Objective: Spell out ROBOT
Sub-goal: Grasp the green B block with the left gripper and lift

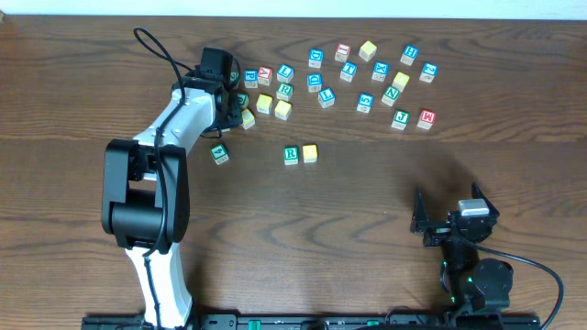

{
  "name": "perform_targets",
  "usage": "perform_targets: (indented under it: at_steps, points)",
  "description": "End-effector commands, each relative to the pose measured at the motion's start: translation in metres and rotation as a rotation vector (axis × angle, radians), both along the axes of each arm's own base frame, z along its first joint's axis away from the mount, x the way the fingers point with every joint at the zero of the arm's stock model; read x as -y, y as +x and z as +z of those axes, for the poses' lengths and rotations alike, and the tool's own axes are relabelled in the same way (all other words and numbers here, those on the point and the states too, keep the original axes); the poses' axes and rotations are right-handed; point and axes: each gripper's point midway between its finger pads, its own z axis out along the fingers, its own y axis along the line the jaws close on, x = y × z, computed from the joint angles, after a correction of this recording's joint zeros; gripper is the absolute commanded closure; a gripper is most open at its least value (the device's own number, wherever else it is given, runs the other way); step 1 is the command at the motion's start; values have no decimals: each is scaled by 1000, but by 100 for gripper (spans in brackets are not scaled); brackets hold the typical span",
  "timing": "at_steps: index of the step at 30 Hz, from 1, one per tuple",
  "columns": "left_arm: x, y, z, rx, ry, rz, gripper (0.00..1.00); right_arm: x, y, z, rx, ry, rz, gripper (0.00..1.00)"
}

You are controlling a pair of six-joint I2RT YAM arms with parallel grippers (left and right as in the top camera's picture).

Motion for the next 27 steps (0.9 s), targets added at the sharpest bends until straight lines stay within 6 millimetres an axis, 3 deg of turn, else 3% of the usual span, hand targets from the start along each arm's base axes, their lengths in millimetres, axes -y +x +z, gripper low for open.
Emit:
perform_targets:
  at_steps: [1,11,18,22,27]
  points:
    - [-5,-3,0,-9,16,0,68,-2,0,0,-1,13,7,1]
    - [-4,1,40,71,4,0,71,-2,0,0,-1,13,7,1]
    - [3,-5,96,164,-11,-15,71,-2,0,-1,-1,13,7,1]
    - [33,-16,116,188,-23,-82,71,-2,0,-1,-1,13,7,1]
    - [93,-35,113,170,-57,-165,71,-2,0,-1,-1,13,7,1]
